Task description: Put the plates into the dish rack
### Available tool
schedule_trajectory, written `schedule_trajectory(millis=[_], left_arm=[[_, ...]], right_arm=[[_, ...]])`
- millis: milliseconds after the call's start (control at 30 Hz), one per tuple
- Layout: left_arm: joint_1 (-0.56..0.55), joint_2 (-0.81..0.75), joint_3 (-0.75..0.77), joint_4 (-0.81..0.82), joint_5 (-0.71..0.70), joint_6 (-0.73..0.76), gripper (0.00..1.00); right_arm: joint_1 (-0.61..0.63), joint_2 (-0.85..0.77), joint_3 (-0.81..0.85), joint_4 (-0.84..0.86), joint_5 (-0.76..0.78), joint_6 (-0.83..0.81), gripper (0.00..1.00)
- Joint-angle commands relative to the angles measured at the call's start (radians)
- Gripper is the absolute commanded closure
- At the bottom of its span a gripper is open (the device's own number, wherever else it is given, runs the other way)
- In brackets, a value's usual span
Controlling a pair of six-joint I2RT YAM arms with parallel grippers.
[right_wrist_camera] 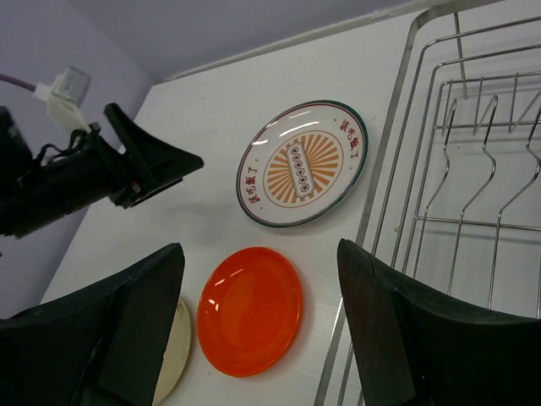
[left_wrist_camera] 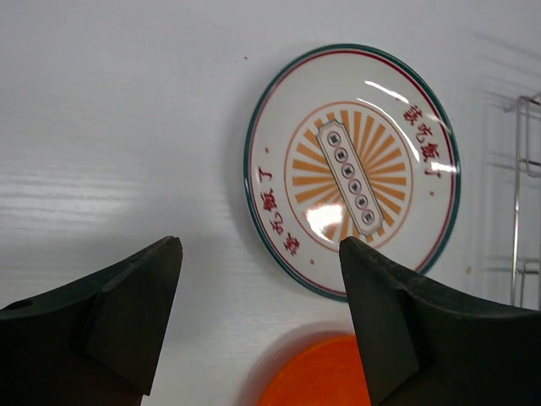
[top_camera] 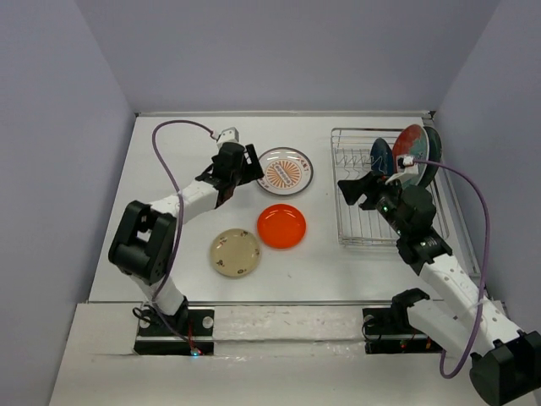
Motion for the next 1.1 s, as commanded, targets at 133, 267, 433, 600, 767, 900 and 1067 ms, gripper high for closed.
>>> schedule_trajectory(millis=[133,267,433,600,767,900,1067], left_arm=[[0.086,0.238,0.206,0.007,0.143,0.047,0.18],[0.088,0.362,0.29,0.011,0.233,0.027,0.28],[0.1,0.434,0.322,0.05,0.266,-0.004,0.48],[0.124,0.392,0.229,0.131,0.272,-0.044,0.94],[0.143,0.159,0.033,0.246,0.275,-0.067,0.94],[0.143,-0.184,-0.171,0.344,0.25,-0.105,0.94],[0.143,-0.51,-0.44,0.439,0.404,-0.214,0.94]], right_arm=[[0.007,-0.042,-0.014,0.093,-0.033,0.012,0.23],[0.007,-0.016,-0.008,0.098,-0.048,0.011,0.23],[0.007,0.016,-0.01,0.106,-0.053,0.006,0.26],[0.007,0.05,-0.007,0.112,-0.059,-0.007,0.28],[0.007,0.137,0.028,0.101,-0.119,-0.055,0.16],[0.007,0.234,0.1,0.095,-0.292,-0.072,0.11],[0.007,0.306,0.159,0.093,-0.377,-0.021,0.09]])
